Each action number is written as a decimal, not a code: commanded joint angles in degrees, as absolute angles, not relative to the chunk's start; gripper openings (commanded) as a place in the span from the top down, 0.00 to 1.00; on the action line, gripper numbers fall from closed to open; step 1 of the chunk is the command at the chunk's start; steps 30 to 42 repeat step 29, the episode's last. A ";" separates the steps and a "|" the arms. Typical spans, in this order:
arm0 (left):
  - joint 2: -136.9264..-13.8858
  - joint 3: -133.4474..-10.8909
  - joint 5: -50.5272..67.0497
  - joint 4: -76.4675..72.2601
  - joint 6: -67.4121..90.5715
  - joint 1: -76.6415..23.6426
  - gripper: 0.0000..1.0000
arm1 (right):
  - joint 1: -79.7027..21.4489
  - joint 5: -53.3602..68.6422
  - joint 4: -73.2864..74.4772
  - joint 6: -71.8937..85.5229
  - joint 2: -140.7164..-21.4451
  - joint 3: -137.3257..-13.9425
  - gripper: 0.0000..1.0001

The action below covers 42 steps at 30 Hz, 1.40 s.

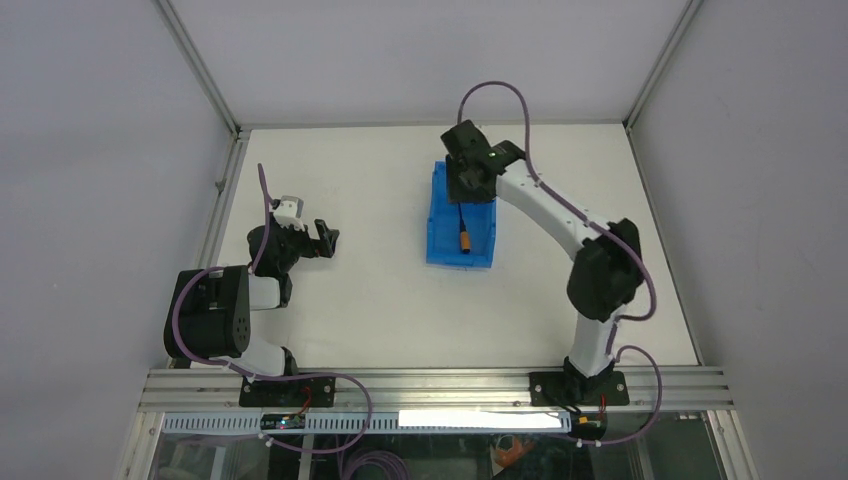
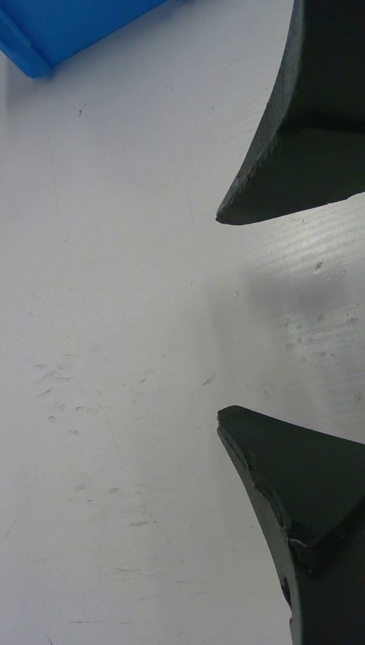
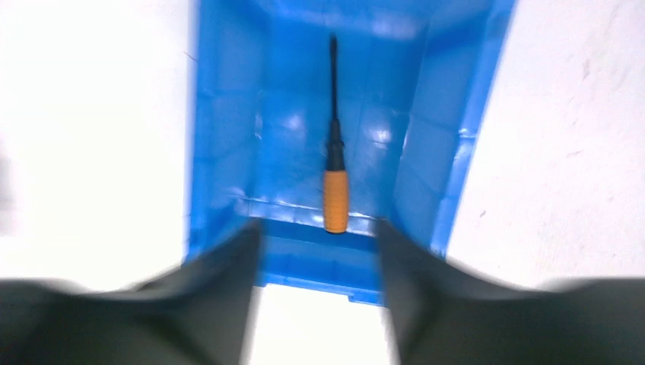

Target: Put the screwdriver in the bin

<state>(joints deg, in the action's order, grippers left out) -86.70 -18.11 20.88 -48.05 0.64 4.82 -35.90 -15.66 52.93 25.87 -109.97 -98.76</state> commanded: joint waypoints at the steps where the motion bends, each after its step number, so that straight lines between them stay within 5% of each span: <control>1: -86.69 -19.34 20.48 -52.21 0.62 4.22 0.01 | -36.01 -19.05 45.35 18.03 -93.83 -96.28 0.28; 2: -86.66 -19.27 20.48 -52.21 0.62 4.22 0.01 | -35.72 -19.40 42.77 16.61 -90.31 -93.76 0.07; 4: -86.65 -19.28 20.48 -52.21 0.62 4.23 0.01 | -34.31 -20.52 38.29 14.66 -83.51 -87.87 0.01; 12: -86.68 -19.30 20.52 -52.21 0.62 4.22 0.01 | -23.56 -20.32 27.38 12.55 -61.79 -63.10 0.01; 27: -86.68 -19.27 20.48 -52.21 0.62 4.25 0.01 | -22.66 -27.51 8.79 18.61 -46.22 -29.28 0.01; 42: -86.66 -19.25 20.50 -52.21 0.62 4.23 0.01 | -22.61 -27.30 7.06 17.83 -44.62 -27.72 0.01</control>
